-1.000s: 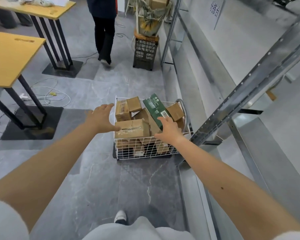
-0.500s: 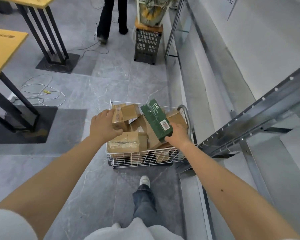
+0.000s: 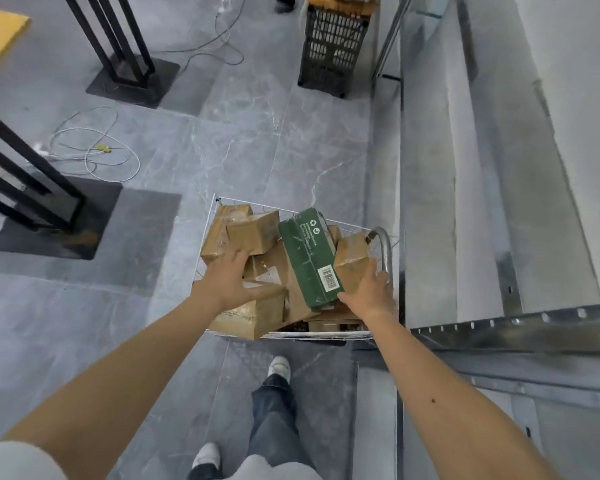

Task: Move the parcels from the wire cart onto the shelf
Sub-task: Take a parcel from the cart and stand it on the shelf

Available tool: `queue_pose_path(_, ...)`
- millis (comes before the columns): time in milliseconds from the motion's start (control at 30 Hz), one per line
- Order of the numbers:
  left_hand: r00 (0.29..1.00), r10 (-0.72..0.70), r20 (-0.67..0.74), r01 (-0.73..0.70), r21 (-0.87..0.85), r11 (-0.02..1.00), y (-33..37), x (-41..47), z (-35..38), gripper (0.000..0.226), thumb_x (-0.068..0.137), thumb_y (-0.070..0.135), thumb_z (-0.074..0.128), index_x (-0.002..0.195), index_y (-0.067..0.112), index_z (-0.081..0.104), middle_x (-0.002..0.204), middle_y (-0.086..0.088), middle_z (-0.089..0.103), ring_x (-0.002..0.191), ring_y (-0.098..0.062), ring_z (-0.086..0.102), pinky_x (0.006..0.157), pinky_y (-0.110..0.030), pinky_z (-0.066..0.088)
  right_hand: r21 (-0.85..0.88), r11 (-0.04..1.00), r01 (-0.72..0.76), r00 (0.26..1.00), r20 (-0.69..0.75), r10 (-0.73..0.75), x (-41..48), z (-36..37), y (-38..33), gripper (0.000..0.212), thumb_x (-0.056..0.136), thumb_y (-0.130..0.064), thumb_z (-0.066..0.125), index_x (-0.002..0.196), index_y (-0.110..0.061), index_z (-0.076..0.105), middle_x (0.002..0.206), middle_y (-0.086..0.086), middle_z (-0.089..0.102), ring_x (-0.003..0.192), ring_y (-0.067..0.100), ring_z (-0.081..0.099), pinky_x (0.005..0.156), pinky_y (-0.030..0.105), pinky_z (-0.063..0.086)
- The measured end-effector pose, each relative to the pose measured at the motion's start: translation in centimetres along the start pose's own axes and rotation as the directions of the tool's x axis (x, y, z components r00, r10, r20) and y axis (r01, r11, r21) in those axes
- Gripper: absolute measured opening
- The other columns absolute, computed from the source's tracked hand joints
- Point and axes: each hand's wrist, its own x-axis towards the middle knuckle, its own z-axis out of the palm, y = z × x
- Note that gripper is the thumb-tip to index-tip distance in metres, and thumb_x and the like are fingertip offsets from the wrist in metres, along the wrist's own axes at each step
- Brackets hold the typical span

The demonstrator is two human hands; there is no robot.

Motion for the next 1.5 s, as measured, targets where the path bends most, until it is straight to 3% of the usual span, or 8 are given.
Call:
queue_pose_path(167,0.999,-0.052,-0.005,0.052,-0.012,0.999,-0.8,3.3,1.7,0.096,0.071,0.047,0.070,0.147,0.018,0.020,0.152,-0.008,0.025,0.135,-0.028,0.033,0.107,-0.045,0.035,-0.088,0.996,-0.011,1.000,-0.020,0.009,4.3,1.1,-0.6,0.115,0.072,-0.047,0.078,0.152,-0.022,0.000,0.151,0.022,0.019,0.136,0.041,0.030,0.105,0.055,0.038)
queue_pose_path(433,0.986,-0.143,-0.085,0.134,-0.107,0.985,-1.2,7.1,1.4,0.100,0.066,0.046,0.073,0.146,0.017,0.021,0.151,-0.006,0.019,0.135,-0.028,0.029,0.107,-0.046,0.033,-0.253,0.967,0.007,1.000,0.026,0.000,8.5,3.0,-1.2,0.112,0.076,-0.054,0.072,0.150,-0.016,-0.003,0.155,0.027,0.003,0.140,0.046,0.018,0.106,0.059,0.036)
queue_pose_path(633,0.979,-0.190,-0.078,0.180,-0.120,0.976,-1.1,7.9,1.8,0.100,0.068,0.046,0.073,0.147,0.017,0.018,0.151,-0.007,0.015,0.137,-0.030,0.024,0.108,-0.046,0.032,-0.285,0.958,0.027,0.999,-0.038,-0.039,9.2,4.5,-0.6,0.090,0.074,-0.055,0.070,0.139,-0.016,0.021,0.135,0.024,0.028,0.117,0.040,0.041,0.085,0.048,0.051)
queue_pose_path(1000,0.977,-0.203,0.072,0.215,-0.252,0.944,3.1,7.3,2.4,0.096,0.075,0.048,0.071,0.147,0.016,0.016,0.150,-0.010,0.020,0.134,-0.032,0.031,0.108,-0.046,0.034,-0.126,0.977,0.171,0.948,-0.251,-0.198,6.3,-0.1,-1.0,0.093,0.068,-0.054,0.072,0.138,-0.019,0.023,0.133,0.018,0.040,0.109,0.036,0.049,0.084,0.044,0.050)
queue_pose_path(1133,0.977,-0.123,0.174,0.192,-0.467,0.863,8.6,7.2,1.3,0.081,0.084,0.049,0.061,0.147,0.018,0.019,0.129,-0.006,0.052,0.112,-0.021,0.054,0.085,-0.032,0.050,-0.114,0.910,0.399,0.807,-0.428,-0.407,4.5,-1.7,-2.0,0.106,0.057,-0.047,0.082,0.142,-0.012,0.030,0.129,0.016,0.050,0.111,0.036,0.053,0.093,0.048,0.048)
queue_pose_path(1300,0.985,-0.040,0.166,0.141,-0.651,0.746,12.8,6.1,-0.3,0.061,0.092,0.054,0.041,0.145,0.033,0.021,0.119,0.005,0.055,0.095,-0.014,0.061,0.071,-0.020,0.045,-0.279,0.773,0.569,0.549,-0.572,-0.610,2.9,-2.6,-3.3,0.108,0.050,-0.046,0.086,0.138,-0.011,0.034,0.129,0.010,0.055,0.115,0.029,0.047,0.097,0.046,0.041)
queue_pose_path(1400,0.978,-0.096,0.183,0.205,-0.795,0.571,13.9,5.7,-1.1,0.053,0.093,0.055,0.038,0.142,0.039,0.026,0.128,0.002,0.047,0.102,-0.016,0.056,0.077,-0.036,0.055,-0.365,0.640,0.677,0.344,-0.612,-0.712,2.2,-2.7,-3.9,0.089,0.067,-0.052,0.071,0.139,-0.013,0.035,0.134,0.005,0.045,0.120,0.026,0.043,0.099,0.045,0.034)
queue_pose_path(1500,0.966,-0.140,0.216,0.254,-0.884,0.392,14.1,5.7,-2.0,0.052,0.089,0.057,0.047,0.137,0.044,0.033,0.137,-0.003,0.043,0.118,-0.028,0.047,0.086,-0.054,0.052,-0.435,0.552,0.711,0.222,-0.606,-0.764,1.5,-3.4,-4.3,0.077,0.078,-0.052,0.063,0.141,-0.017,0.036,0.136,0.000,0.043,0.121,0.025,0.044,0.100,0.046,0.033)
